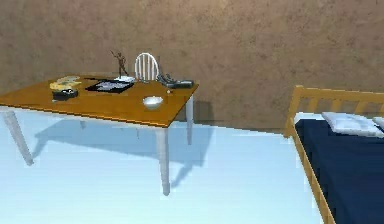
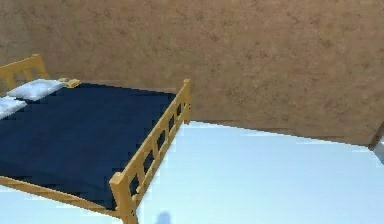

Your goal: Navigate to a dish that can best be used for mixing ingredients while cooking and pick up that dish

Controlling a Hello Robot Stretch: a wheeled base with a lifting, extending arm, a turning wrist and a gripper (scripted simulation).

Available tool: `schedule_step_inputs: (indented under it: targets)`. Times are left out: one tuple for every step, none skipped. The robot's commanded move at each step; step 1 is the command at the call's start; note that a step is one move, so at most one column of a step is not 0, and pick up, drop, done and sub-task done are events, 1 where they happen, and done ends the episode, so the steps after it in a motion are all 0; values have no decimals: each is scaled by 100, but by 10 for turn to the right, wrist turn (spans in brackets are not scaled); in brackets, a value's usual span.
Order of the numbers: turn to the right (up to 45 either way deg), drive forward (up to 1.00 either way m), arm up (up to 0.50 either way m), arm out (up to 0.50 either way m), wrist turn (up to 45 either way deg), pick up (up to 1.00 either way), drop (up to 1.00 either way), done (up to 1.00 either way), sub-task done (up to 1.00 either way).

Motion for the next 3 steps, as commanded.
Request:
schedule_step_inputs:
  targets:
    - [0, 75, 0, 0, 0, 0, 0, 0, 0]
    - [-450, 0, 0, 0, 0, 0, 0, 0, 0]
    - [-450, 0, 0, 0, 0, 0, 0, 0, 0]
